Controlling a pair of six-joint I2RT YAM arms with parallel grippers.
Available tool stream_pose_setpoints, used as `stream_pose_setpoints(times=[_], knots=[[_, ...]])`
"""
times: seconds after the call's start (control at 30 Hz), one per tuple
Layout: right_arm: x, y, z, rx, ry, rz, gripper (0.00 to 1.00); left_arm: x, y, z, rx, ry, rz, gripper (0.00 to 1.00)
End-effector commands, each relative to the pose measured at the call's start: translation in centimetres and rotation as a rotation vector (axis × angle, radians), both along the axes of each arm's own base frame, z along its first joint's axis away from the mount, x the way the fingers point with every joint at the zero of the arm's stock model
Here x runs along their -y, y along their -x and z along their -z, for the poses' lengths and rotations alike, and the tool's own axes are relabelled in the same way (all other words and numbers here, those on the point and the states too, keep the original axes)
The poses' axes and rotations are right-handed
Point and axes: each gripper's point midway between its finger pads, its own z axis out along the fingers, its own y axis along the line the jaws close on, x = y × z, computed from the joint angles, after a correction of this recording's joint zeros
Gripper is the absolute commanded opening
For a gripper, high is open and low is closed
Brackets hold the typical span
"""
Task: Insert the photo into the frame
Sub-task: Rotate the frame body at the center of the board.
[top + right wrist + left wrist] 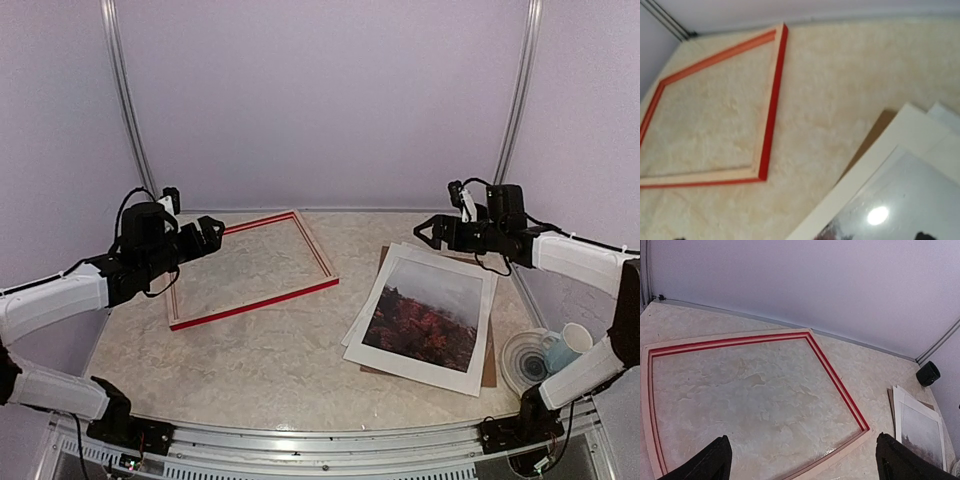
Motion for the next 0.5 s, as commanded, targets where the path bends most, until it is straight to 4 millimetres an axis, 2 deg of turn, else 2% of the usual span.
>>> stream_pose_setpoints(times=[0.0,0.17,0.47], knots=[[-2.1,0.1,1.6,-0.080,0.051,-0.030,0.99,1.2,0.1,2.8,-0.052,-0.047,0.027,0.99],[-5.8,0.2,4.2,-0.144,0.094,-0.082,0.99,2.5,0.4,5.7,-0.131,-0.042,0.087,0.99],[-15.1,1.9,6.8,-0.206,0.135,-0.276,0.99,4.4,2.0,8.3,-0.213,-0.009,0.211,0.99]])
